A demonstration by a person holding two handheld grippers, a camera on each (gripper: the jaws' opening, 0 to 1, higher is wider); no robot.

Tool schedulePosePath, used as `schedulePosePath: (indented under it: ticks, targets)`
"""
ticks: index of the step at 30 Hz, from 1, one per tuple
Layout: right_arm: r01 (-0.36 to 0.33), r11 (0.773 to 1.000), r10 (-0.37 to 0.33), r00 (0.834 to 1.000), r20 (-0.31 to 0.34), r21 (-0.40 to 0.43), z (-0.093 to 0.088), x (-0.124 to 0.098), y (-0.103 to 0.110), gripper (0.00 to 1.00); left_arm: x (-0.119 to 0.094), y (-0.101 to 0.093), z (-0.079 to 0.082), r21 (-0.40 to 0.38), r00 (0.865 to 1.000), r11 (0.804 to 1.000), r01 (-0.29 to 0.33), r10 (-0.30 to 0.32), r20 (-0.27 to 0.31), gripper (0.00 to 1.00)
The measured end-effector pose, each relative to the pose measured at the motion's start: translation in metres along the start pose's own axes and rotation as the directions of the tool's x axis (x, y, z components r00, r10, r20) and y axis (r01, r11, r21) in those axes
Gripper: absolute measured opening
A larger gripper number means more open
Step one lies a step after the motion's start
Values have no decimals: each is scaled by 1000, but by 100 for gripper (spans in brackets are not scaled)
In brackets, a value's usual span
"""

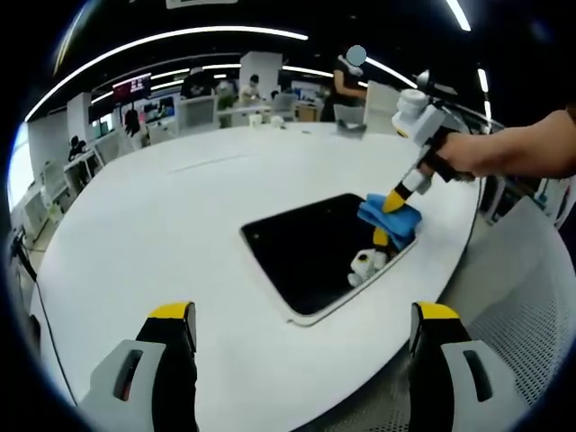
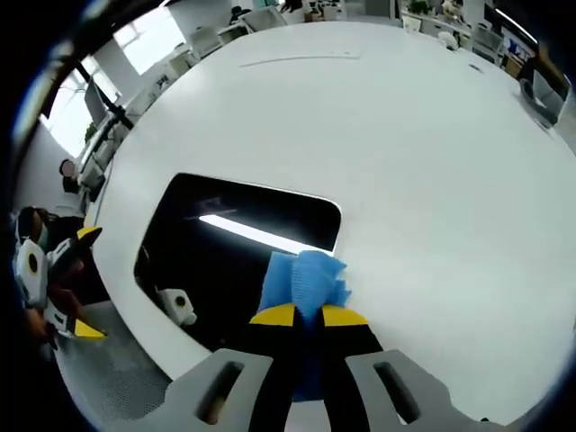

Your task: Wipe the mirror surface with the cleaning cloth until all visible marks leave the cleaned area.

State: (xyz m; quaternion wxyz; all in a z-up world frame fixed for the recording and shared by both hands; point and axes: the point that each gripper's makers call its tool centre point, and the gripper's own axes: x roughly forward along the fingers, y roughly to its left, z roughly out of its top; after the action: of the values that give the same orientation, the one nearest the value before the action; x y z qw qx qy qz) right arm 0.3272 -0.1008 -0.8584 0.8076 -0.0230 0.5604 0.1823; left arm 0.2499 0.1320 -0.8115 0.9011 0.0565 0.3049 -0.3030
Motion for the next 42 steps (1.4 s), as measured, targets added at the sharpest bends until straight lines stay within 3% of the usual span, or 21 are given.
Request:
schedulePosePath:
  ticks: [42]
  targets:
    - [45,999,-45,999,-18,-19,49,17,-19,3,1,0,-1,0,1000,1000,3,-3,-9,100]
